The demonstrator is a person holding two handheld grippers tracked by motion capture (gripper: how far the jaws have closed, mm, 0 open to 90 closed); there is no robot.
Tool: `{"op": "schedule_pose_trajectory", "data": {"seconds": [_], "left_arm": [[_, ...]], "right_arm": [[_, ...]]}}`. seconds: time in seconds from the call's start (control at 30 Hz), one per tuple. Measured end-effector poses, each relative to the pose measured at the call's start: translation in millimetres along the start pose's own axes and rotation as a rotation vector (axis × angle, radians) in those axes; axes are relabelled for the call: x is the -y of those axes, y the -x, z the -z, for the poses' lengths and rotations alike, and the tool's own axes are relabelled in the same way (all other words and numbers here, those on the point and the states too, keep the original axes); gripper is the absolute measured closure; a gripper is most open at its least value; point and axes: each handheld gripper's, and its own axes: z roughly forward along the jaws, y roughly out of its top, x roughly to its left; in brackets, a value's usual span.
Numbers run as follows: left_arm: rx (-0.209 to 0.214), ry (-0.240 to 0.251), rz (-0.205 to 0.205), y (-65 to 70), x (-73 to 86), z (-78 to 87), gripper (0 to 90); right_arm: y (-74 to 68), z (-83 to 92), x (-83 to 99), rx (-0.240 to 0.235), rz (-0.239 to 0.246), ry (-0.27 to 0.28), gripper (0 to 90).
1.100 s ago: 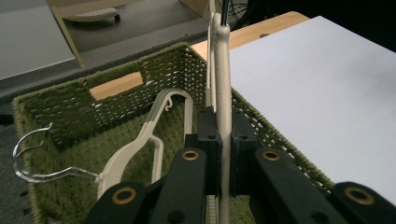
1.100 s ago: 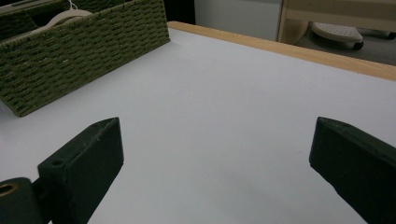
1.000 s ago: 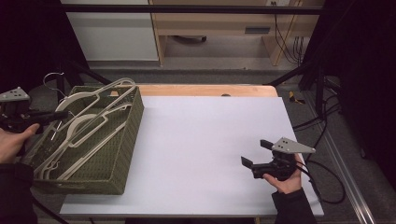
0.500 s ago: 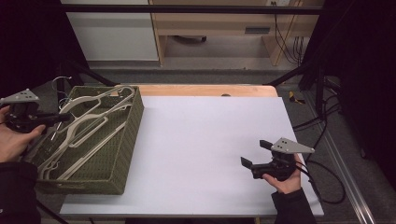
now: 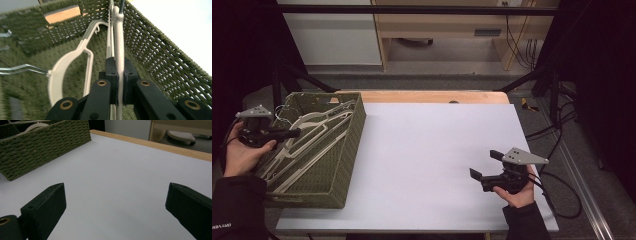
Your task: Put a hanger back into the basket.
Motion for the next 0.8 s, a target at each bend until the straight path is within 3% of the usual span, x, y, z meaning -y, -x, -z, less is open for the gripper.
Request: {"op": "schedule_pose_trajectory", "data": {"seconds": [0.33, 0.43, 0.47, 0.5, 0.53, 0.57, 0.63, 0.7, 0.8], "left_arm": [[0.025, 0.002, 0.095, -3.7, 20.3, -17.0, 84.4], [0.013, 0.007, 0.111, -5.1, 22.4, -17.0, 83.8], [-0.011, 0.019, 0.137, -7.1, 25.0, -17.3, 83.8], [-0.011, 0.019, 0.137, -7.1, 25.0, -17.3, 83.2], [-0.057, -0.008, 0.148, -9.7, 28.0, -17.7, 82.9], [-0.057, -0.008, 0.148, -9.7, 28.0, -17.7, 82.4], [-0.097, -0.032, 0.151, -13.2, 32.4, -17.8, 81.1], [-0.148, -0.035, 0.179, -18.0, 38.5, -17.3, 77.2], [-0.18, -0.042, 0.189, -19.8, 41.1, -17.1, 70.3]], "right_arm": [[-0.6, -0.3, -0.2, -0.002, 0.001, -0.003, 3.6], [-0.4, -0.1, -0.3, -0.003, 0.0, 0.001, 3.6], [-0.7, -0.3, -0.3, -0.004, -0.002, 0.002, 3.6], [-0.7, -0.3, -0.3, -0.004, -0.002, 0.002, 3.6], [-0.9, -0.5, -0.1, -0.004, -0.002, 0.0, 3.6], [-0.9, -0.5, -0.1, -0.004, -0.002, 0.0, 3.6], [-0.9, -1.0, 0.1, -0.004, -0.001, -0.001, 3.6], [-0.9, -2.0, 0.5, -0.006, 0.002, -0.009, 3.5], [-1.1, -3.4, 0.8, -0.004, 0.003, -0.009, 3.5]]}}
